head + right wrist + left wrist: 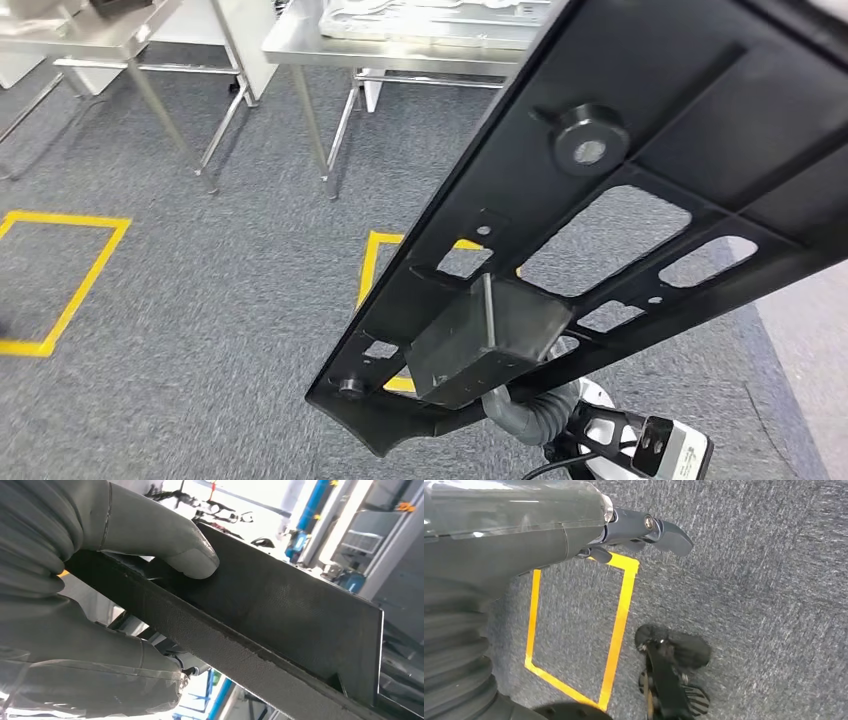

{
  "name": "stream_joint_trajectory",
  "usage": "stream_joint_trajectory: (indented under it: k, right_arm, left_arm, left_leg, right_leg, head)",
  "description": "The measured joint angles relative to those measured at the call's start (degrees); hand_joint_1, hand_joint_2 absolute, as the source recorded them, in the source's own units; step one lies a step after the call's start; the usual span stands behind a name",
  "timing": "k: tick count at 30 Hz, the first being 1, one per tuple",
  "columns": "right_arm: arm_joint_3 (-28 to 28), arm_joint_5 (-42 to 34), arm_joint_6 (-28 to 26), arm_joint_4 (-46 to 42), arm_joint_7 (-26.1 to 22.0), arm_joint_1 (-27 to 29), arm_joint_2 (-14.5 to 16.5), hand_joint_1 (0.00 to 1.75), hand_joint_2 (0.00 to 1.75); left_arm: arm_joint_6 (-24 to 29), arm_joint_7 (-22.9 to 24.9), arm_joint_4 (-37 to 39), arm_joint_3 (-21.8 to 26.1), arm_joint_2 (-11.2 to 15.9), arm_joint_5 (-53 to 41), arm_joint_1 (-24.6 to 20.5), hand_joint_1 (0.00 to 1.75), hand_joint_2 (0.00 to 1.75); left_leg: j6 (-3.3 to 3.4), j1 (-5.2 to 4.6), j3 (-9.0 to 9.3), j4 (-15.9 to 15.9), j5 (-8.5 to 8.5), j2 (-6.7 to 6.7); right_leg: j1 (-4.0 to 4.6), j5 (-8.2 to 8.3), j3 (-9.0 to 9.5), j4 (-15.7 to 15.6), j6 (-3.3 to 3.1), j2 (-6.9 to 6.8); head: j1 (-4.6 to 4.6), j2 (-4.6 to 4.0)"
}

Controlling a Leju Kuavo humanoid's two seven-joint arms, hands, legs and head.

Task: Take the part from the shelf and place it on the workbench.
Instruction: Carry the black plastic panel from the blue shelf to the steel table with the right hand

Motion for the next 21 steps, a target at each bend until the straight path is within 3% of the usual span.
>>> stream_joint_trajectory:
  k: [1,2,3,5,7,8,12,14,16,17,18,19,21]
  right_arm:
    - [0.0,0.1,0.0,0.0,0.0,0.1,0.0,1.75,1.75]
    - [0.0,0.3,0.0,0.0,0.0,0.2,0.0,1.75,1.75]
    - [0.0,0.3,0.0,0.0,-0.1,0.3,0.0,1.75,1.75]
    - [0.0,0.4,0.0,-0.2,-0.3,0.4,0.0,1.75,1.75]
    - [0.0,0.5,0.0,-0.4,-0.3,0.4,0.0,1.75,1.75]
    - [0.0,0.5,0.0,-0.5,-0.4,0.4,0.0,1.75,1.75]
    - [-0.1,0.6,0.0,-1.1,-0.4,0.5,0.0,1.75,1.75]
    - [-0.3,0.6,0.0,-1.3,-0.4,0.6,0.0,1.75,1.75]
    - [-0.5,0.7,0.0,-1.4,-0.5,0.7,0.0,1.75,1.75]
    - [-0.7,0.7,0.0,-1.4,-0.5,0.8,0.0,1.75,1.75]
    - [-0.8,0.7,0.0,-1.4,-0.5,0.8,0.0,1.75,1.75]
    - [-0.9,0.7,-0.1,-1.4,-0.5,0.8,0.0,1.75,1.75]
    - [-1.0,0.7,-0.1,-1.5,-0.6,0.8,-0.1,1.75,1.75]
  left_arm:
    - [0.0,0.0,0.0,0.0,0.0,0.0,0.2,0.00,1.75]
    - [-0.1,0.0,0.0,0.0,0.1,-0.1,0.3,0.00,1.75]
    - [-0.1,0.0,0.0,0.0,0.1,-0.1,0.3,0.00,1.75]
    - [-0.3,0.0,0.0,0.0,0.1,-0.1,0.3,0.00,1.75]
    - [-0.4,-0.1,0.0,0.0,0.2,-0.1,0.2,0.00,1.75]
    - [-0.5,-0.1,0.0,0.0,0.2,-0.1,0.2,0.00,1.75]
    - [-0.9,-0.1,0.0,0.0,0.2,-0.3,0.0,0.00,1.75]
    - [-1.0,-0.1,0.0,0.0,0.2,-0.3,0.0,0.00,1.75]
    - [-1.0,-0.1,0.0,0.0,0.3,-0.3,0.0,0.00,1.75]
    - [-1.0,-0.1,0.0,0.0,0.3,-0.3,0.0,0.00,1.75]
    - [-1.0,-0.2,0.0,0.0,0.3,-0.3,0.0,0.00,1.75]
    - [-1.1,-0.2,0.0,0.0,0.3,-0.4,0.0,0.00,1.75]
    - [-1.1,-0.3,0.0,0.0,0.3,-0.5,0.0,0.00,1.75]
  left_leg:
    - [-0.15,0.05,-1.85,3.5,-1.21,-0.40]
    - [-0.26,0.08,-2.97,5.3,-1.31,-0.52]
    - [-0.32,0.12,-3.03,4.8,-0.23,-0.54]
    - [-0.29,0.26,-0.20,-2.2,4.14,-0.60]
    - [0.16,0.20,2.69,-8.8,6.69,-0.82]
    - [0.50,0.14,3.26,-10.1,6.92,-0.93]
    - [2.01,0.14,3.45,-10.6,7.06,-0.82]
    - [2.56,0.28,3.54,-10.8,7.15,-0.64]
    - [2.74,0.24,3.50,-10.8,7.07,-0.50]
    - [2.75,0.22,3.51,-10.8,7.02,-0.44]
    - [2.72,0.21,3.59,-10.8,6.95,-0.40]
    - [2.65,0.20,3.75,-10.8,6.87,-0.40]
    - [2.37,0.17,4.18,-10.8,6.59,-0.41]
  right_leg:
    - [0.03,-0.06,0.01,0.1,-0.05,0.40]
    - [0.04,-0.14,0.03,0.2,-0.05,0.79]
    - [0.02,-0.25,0.09,0.3,0.03,1.16]
    - [-0.06,-0.67,0.26,0.8,0.32,1.73]
    - [0.10,-1.12,0.21,1.3,0.83,2.11]
    - [0.18,-1.23,0.12,1.5,1.12,2.24]
    - [0.09,-2.08,-0.27,2.5,2.40,2.08]
    - [-0.12,-4.94,-2.63,7.5,2.95,1.53]
    - [-0.28,-8.30,-6.78,15.3,3.28,1.21]
    - [-0.35,-8.81,-8.28,17.8,3.36,1.13]
    - [-0.40,-8.14,-8.75,18.3,3.35,1.07]
    - [-0.43,-6.42,-8.01,16.3,3.26,1.02]
    - [-0.37,-2.18,-4.14,8.2,2.80,0.75]
  head:
    - [0.01,0.00]
    - [0.01,0.00]
    - [0.01,0.00]
    - [0.01,0.00]
    - [0.00,0.00]
    - [0.00,0.00]
    - [0.01,0.00]
    - [0.01,0.00]
    - [0.01,0.01]
    - [0.01,0.01]
    - [0.01,0.01]
    - [0.01,0.00]
    - [0.01,0.00]
